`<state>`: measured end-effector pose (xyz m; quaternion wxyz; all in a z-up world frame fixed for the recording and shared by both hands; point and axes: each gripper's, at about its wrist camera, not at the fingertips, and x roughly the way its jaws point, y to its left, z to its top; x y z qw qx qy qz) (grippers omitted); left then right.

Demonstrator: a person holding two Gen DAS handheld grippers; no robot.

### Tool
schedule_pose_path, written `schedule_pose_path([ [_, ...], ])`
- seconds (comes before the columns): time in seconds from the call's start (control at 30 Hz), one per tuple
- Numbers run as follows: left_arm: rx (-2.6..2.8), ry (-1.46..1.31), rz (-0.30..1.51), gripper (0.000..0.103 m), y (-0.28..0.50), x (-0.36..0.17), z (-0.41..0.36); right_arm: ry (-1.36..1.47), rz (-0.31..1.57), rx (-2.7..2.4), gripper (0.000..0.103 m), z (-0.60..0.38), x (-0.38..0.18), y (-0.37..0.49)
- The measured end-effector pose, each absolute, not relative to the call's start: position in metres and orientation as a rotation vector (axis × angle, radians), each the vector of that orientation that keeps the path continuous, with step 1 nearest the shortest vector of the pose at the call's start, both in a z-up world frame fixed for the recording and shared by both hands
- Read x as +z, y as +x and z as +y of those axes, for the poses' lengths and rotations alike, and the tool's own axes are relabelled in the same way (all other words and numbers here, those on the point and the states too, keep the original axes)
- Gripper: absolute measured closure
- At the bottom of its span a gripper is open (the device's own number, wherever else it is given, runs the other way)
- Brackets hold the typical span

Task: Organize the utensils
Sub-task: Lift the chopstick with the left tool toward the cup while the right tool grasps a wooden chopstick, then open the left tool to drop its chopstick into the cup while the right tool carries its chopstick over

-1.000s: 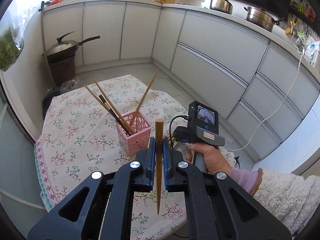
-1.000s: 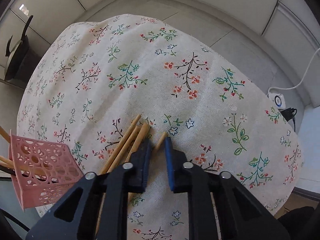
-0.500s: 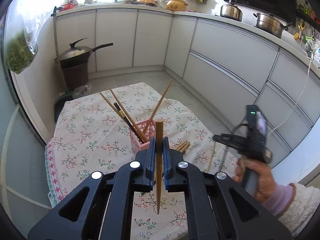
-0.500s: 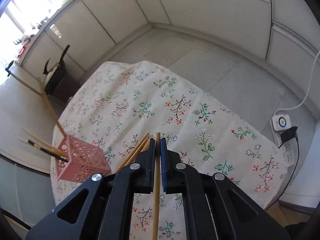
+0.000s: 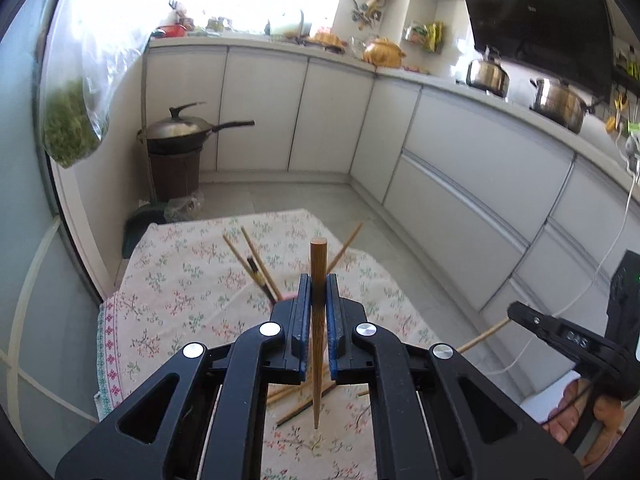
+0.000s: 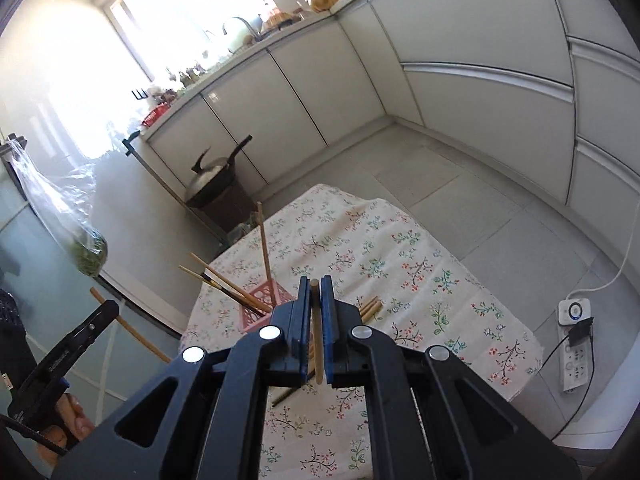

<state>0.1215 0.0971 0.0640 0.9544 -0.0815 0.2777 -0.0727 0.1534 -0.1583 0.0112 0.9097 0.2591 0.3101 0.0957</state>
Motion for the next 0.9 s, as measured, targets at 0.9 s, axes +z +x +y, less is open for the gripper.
schedule_pose_path([
  [0.9,0.002,-0.294,0.478,0.070,0.209,0.051,0.105,0.574,0.654,0.211,0.098,-0.164,0.034,0.185],
])
